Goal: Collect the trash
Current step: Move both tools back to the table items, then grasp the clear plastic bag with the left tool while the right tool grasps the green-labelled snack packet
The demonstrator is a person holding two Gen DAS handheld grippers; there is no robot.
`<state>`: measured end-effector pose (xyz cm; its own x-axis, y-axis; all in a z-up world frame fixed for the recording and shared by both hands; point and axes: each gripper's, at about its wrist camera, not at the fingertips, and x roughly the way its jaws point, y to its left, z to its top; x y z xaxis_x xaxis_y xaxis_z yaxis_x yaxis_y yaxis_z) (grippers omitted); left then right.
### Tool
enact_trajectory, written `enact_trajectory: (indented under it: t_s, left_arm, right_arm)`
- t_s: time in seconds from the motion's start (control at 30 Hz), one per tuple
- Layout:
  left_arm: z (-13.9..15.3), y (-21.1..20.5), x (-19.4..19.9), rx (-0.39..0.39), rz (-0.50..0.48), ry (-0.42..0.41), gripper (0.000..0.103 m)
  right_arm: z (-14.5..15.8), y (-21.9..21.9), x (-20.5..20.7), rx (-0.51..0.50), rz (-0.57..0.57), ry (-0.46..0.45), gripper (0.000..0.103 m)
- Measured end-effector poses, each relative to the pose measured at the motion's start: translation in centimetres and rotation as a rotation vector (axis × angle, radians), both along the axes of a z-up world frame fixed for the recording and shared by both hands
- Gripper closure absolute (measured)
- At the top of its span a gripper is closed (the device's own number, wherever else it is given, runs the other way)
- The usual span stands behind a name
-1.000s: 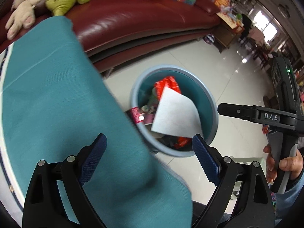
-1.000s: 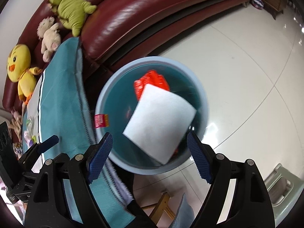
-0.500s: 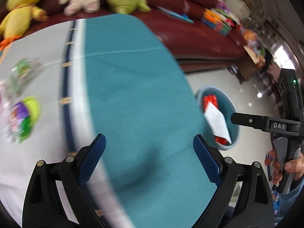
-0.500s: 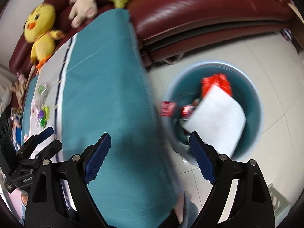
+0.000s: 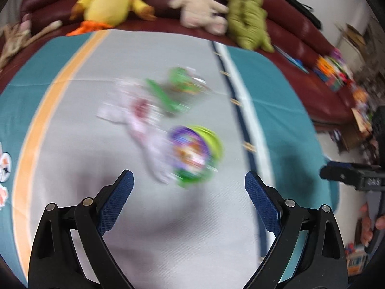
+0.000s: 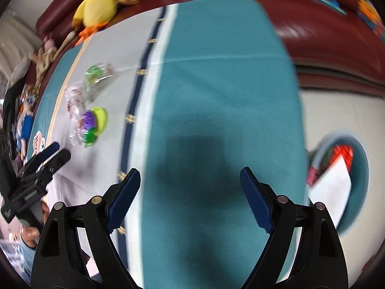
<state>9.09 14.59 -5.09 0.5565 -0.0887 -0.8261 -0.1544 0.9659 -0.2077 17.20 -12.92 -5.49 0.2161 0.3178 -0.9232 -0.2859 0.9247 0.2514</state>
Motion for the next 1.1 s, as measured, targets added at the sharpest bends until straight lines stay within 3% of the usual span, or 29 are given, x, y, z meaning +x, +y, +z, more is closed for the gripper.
enact_trajectory:
  t_s: [0.2,0.5,0.53,0.6,0.67,0.7,0.77,1.1]
  left_arm:
    - [-1.1,5.0,2.4,-0.018,0.102,0.019,0.009]
    - [-3.1,6.2,5.9,-0.025,0.139,0.058,0.012]
    - [-3.3,6.3,5.9,-0.018,0.142,0.056,0.016]
    - [-3.2,6.4,6.0,0.026,0.147,0.041,0.035]
    - [-3.1,7.2,5.9,0.041,0.157,0.04,0.063]
    - [-3.1,7.6,5.9,0.03,0.161,0.038,0.067]
    - [-3.1,8.4,5.7,-0.001,0.152,0.032,0.068]
    - [-3.2,8.2,5.4,0.031,0.157,0.022,0.068]
  right_arm:
    - [0.2,6.0,3.6,0.019,0.073,0.026,0.022]
    - [-0.6,11.8,8.8,0.036,0.125,0.059,0.022]
    - [-0.7,12.4,9.3,0.038,0.128,0.06,0.022]
    - [-1.0,13.7,10.2,0.047,0.137,0.066,0.022]
    - [-1.3,15.1,11.1,0.062,0.152,0.076,0.022]
    - [-1.4,15.8,11.4,0.066,0.159,0.078,0.022]
    - [-1.6,17.0,11.8,0.071,0.179,0.082,0.022]
    - [-3.7,22.3,13.1,0.084,0.242,0.079,0.022]
